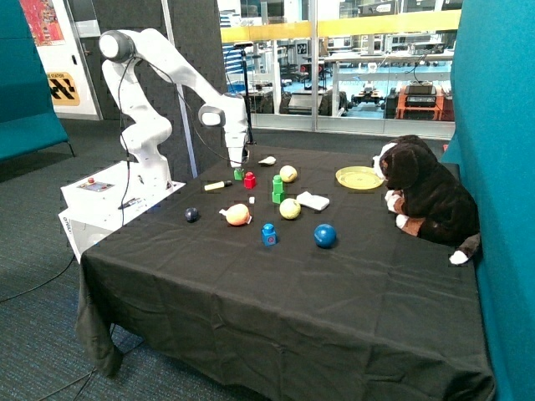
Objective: Stack green blocks
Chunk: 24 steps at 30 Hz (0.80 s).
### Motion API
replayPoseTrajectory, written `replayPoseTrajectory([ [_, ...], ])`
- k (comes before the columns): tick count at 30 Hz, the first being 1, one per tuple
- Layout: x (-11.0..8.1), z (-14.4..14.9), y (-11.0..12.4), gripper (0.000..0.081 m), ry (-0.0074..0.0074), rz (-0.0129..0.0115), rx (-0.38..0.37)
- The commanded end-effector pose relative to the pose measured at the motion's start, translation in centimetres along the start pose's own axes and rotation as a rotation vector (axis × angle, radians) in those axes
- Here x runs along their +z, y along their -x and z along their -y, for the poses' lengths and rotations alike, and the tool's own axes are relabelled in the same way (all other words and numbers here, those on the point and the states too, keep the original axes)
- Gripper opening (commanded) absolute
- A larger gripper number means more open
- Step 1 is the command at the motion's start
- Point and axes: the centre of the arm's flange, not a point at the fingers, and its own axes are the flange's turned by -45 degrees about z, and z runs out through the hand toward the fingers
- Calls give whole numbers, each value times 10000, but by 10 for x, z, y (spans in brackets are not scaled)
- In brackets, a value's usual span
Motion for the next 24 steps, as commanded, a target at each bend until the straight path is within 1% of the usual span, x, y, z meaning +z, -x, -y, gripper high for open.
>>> replayPoseTrajectory([
  [1,-10,-1,1,0,14,9,-106],
  [11,-52,-9,-3,5,14,9,-233],
  [21,-103,-14,-6,0,14,9,-438],
  [24,-113,-15,-5,0,14,9,-541],
])
